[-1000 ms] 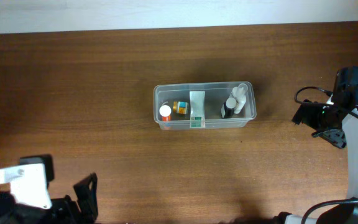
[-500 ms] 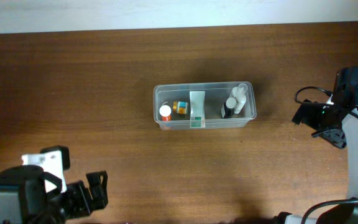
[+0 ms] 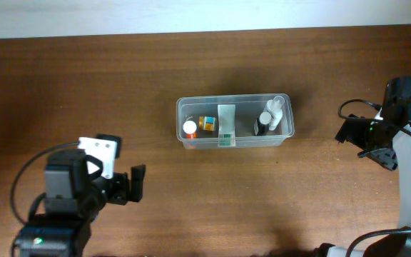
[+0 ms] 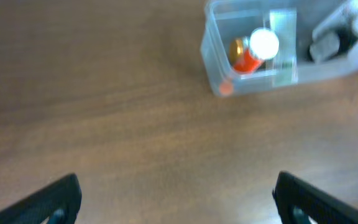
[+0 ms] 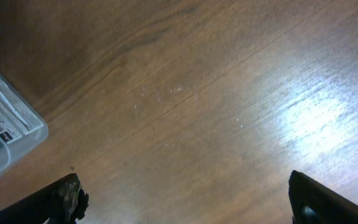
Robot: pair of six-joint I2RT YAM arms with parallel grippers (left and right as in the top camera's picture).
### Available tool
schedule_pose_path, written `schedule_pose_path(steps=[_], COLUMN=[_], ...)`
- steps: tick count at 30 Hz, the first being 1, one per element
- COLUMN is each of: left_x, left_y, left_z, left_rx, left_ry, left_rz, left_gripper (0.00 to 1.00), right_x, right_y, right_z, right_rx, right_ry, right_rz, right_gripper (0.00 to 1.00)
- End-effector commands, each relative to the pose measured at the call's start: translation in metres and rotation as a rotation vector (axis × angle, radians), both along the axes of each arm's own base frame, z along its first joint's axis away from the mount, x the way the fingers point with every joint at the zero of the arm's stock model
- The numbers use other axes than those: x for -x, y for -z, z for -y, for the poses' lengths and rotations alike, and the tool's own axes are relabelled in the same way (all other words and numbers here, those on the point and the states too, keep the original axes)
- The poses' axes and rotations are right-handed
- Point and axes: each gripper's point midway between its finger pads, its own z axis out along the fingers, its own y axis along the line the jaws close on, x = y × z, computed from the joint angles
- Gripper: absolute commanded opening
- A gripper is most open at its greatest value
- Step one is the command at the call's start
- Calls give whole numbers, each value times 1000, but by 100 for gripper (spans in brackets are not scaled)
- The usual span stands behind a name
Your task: Pack container
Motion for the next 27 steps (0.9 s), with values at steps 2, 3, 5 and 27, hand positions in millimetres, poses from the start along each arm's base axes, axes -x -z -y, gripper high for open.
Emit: schedule_pose_path(steps=[2,3,5,27], left_x=[1,0,1,-6], left_y=[30,36,52,71], left_z=[10,10,12,27], left_rx=[-39,-38,-31,11], left_ry=[132,133,139,205], left_rz=[69,84,111,640], left_gripper=[99,99,100,99], right_x=[-1,-1,-1,-1], right_y=[-1,-1,-1,-1], right_z=[2,2,2,2], right_rx=[3,3,3,3], right_ry=[17,17,16,17], right_rz=[7,7,7,7], right_gripper=[98,98,98,98])
